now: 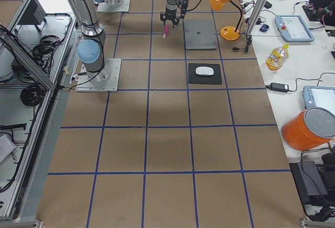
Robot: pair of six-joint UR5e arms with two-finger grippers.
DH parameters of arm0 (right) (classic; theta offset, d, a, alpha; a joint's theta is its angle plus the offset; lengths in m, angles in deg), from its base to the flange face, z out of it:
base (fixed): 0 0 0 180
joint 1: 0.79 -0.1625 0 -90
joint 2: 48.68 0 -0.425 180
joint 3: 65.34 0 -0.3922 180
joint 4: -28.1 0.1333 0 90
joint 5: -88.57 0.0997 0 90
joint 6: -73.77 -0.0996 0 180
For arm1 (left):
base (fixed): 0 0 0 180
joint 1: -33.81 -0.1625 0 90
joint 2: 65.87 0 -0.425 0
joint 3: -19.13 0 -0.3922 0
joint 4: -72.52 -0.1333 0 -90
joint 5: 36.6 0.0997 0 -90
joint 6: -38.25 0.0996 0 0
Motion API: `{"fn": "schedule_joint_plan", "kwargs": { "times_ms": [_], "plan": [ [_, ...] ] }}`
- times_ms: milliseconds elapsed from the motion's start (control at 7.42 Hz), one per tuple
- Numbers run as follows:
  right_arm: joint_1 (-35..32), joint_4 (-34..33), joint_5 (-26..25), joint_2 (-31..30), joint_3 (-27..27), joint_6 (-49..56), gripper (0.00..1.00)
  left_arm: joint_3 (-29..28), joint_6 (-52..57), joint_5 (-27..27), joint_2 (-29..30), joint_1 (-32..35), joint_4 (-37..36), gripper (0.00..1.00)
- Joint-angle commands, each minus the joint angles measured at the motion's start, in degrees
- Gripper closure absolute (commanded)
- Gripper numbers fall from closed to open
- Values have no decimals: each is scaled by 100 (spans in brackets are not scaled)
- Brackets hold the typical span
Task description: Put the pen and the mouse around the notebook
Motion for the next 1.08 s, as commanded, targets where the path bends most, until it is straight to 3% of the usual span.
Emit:
{"fn": "schedule_joint_plan", "kwargs": {
  "times_ms": [0, 674, 944],
  "plan": [
    [-39, -138, -25, 9, -14, 170, 0, -238, 1737, -456, -523, -617, 485, 0],
    [-39, -165, -33, 18, -14, 135, 0, -599, 7274, -467, -1860, -2385, 2236, 0],
    [-39, -165, -25, 26, -6, 135, 0, -686, 8922, -467, -2308, -2458, 2491, 0]
  ]
}}
